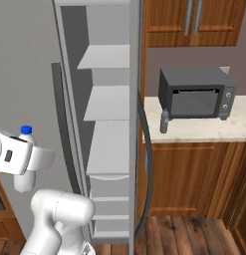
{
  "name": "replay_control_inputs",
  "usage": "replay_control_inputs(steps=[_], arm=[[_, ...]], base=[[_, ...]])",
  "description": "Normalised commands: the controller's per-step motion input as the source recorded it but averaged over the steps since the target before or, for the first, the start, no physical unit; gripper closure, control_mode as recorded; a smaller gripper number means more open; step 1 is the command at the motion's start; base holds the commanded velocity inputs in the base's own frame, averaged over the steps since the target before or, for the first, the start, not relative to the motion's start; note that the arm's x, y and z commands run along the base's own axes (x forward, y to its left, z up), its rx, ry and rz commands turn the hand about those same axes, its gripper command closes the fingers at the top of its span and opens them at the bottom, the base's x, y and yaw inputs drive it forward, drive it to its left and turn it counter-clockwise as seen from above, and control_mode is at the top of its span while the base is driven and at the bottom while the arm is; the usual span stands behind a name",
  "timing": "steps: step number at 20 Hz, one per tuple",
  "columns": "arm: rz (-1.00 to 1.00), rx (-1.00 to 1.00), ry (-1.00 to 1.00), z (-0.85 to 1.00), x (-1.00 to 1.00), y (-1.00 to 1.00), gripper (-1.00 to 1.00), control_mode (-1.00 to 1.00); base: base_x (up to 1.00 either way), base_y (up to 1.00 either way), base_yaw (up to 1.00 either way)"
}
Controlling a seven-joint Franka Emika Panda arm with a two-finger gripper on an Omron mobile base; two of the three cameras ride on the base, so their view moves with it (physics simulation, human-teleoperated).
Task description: Take the bottled waters from the counter and place them in the freezer to freeze. Close the freezer door after placing the bottles.
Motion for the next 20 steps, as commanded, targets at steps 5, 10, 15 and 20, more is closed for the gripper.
replay_control_inputs(steps=[5, 10, 15, 20], arm=[[0.00, 0.00, 0.00, 0.00, 0.00, 0.00, 1.00, 1.00], [0.00, 0.00, 0.00, 0.00, 0.00, 0.00, 1.00, 1.00], [0.00, 0.00, 0.00, 0.00, 0.00, 0.00, 1.00, 1.00], [0.00, 0.00, 0.00, 0.00, 0.00, 0.00, 1.00, 1.00]], base=[[-0.42, 0.19, 0.01], [-0.60, 0.40, 0.13], [0.07, 0.26, 0.28], [0.50, -0.04, 0.26]])
